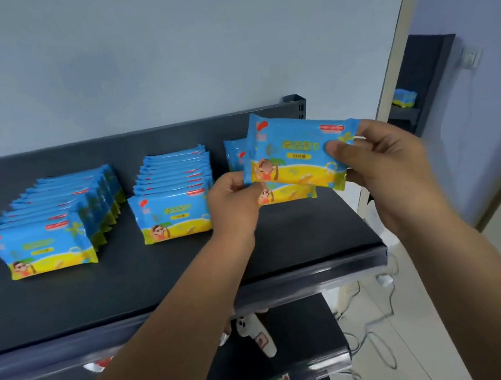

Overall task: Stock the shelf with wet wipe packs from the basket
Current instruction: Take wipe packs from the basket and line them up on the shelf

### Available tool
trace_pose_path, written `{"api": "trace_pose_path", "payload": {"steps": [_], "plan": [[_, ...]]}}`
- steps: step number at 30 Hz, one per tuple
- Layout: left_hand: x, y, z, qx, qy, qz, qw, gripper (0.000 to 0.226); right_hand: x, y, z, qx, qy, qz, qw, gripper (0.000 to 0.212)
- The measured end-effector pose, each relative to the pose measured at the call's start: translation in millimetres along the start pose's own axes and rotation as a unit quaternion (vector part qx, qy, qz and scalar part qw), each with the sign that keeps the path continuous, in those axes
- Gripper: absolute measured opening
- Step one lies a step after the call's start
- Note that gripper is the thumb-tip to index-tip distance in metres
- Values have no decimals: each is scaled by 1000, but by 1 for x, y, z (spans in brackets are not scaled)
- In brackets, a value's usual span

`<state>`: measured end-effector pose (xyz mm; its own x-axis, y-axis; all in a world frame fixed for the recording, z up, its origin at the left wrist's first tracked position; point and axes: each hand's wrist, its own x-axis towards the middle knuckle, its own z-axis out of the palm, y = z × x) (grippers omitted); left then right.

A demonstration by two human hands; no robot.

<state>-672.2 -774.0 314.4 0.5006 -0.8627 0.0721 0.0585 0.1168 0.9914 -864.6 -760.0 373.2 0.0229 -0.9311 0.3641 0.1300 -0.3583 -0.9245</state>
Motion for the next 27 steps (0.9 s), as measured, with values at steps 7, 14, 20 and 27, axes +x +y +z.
{"api": "trace_pose_path", "payload": {"steps": [7, 14, 20, 27], "plan": [[54, -29, 21, 91, 126, -25, 988, 15, 49, 29, -9, -1, -15, 23, 1000, 18], [66, -27, 32, 133, 144, 19, 980, 19, 74, 47, -1, -12, -40, 46, 998, 18], [68, -27, 37, 108, 154, 14, 982, 19, 87, 65, -5, -60, -53, 75, 994, 19], [62, -29, 37, 76, 140, -7, 987, 28, 104, 94, -6, -183, -74, 69, 978, 20]]}}
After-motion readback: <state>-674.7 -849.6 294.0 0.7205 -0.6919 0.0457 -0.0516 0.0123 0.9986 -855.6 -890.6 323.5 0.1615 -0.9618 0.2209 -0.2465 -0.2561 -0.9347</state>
